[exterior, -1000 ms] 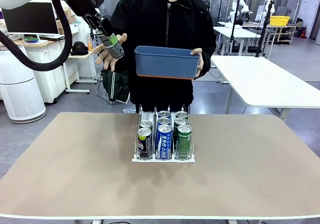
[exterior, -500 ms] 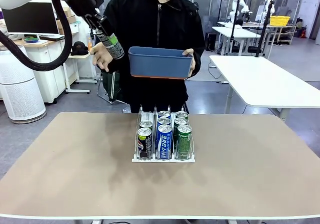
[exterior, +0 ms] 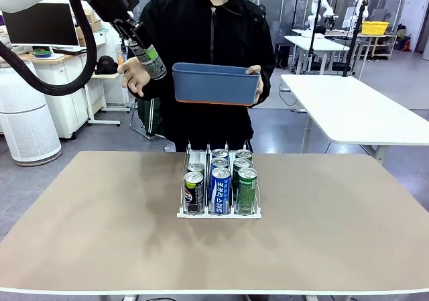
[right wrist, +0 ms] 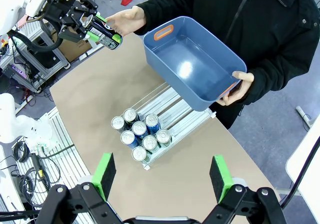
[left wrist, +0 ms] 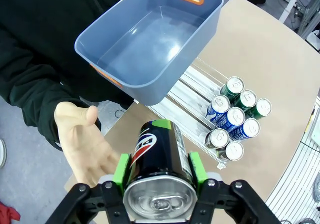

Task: Fill the beverage cans into the dispenser.
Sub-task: Place the picked Pepsi coke in the line of the Automatic Can Dispenser with the same cans.

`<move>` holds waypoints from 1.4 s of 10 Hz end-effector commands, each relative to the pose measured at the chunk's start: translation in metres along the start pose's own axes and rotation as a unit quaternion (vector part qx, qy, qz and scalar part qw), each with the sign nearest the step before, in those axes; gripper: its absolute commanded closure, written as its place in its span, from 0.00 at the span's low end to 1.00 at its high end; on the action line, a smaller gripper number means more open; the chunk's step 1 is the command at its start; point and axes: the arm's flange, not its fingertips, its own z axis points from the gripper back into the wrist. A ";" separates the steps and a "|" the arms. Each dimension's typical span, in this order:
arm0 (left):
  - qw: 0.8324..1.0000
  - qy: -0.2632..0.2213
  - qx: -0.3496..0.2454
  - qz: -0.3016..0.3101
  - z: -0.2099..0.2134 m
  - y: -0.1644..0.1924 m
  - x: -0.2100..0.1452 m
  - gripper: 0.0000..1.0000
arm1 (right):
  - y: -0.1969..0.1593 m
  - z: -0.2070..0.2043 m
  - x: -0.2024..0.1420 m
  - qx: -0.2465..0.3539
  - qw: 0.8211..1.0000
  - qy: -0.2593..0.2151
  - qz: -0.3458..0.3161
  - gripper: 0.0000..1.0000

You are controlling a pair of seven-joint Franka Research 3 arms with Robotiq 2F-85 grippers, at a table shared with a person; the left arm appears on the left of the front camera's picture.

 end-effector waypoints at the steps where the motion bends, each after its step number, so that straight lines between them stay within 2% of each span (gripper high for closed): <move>1: 1.000 -0.002 0.002 -0.001 0.002 0.000 0.000 0.61 | 0.001 0.001 0.000 0.001 1.000 0.001 0.001 0.00; 4: 1.000 -0.002 0.002 -0.001 0.002 0.000 0.000 0.61 | 0.001 0.001 0.000 0.001 1.000 0.001 0.001 0.00; 5: 1.000 0.000 0.000 0.000 0.000 0.000 0.000 0.42 | 0.001 0.001 0.000 0.001 1.000 0.001 0.001 0.00; 6: 1.000 0.016 -0.003 -0.002 -0.003 -0.007 -0.002 0.42 | 0.001 0.001 0.000 0.001 1.000 0.001 0.001 0.00; 8: 0.999 0.030 -0.013 -0.021 -0.008 -0.042 -0.006 0.42 | 0.001 0.001 0.000 0.001 1.000 0.001 0.001 0.00; 9: 0.999 0.038 -0.007 -0.032 -0.011 -0.062 -0.010 0.42 | 0.001 0.001 0.000 0.001 1.000 0.001 0.001 0.00; 10: 0.997 0.049 0.027 -0.049 -0.019 -0.079 -0.012 0.42 | 0.001 0.001 0.000 0.001 1.000 0.001 0.001 0.00; 11: 0.995 0.069 0.028 -0.065 -0.023 -0.093 -0.016 0.42 | 0.001 0.001 0.000 0.001 1.000 0.001 0.001 0.00; 12: 0.993 0.078 0.023 -0.090 -0.030 -0.108 -0.017 0.42 | 0.001 0.001 0.000 0.001 1.000 0.001 0.001 0.00; 14: 0.983 0.071 -0.025 -0.168 -0.049 -0.130 -0.017 0.42 | 0.001 0.001 0.000 0.001 1.000 0.001 0.001 0.00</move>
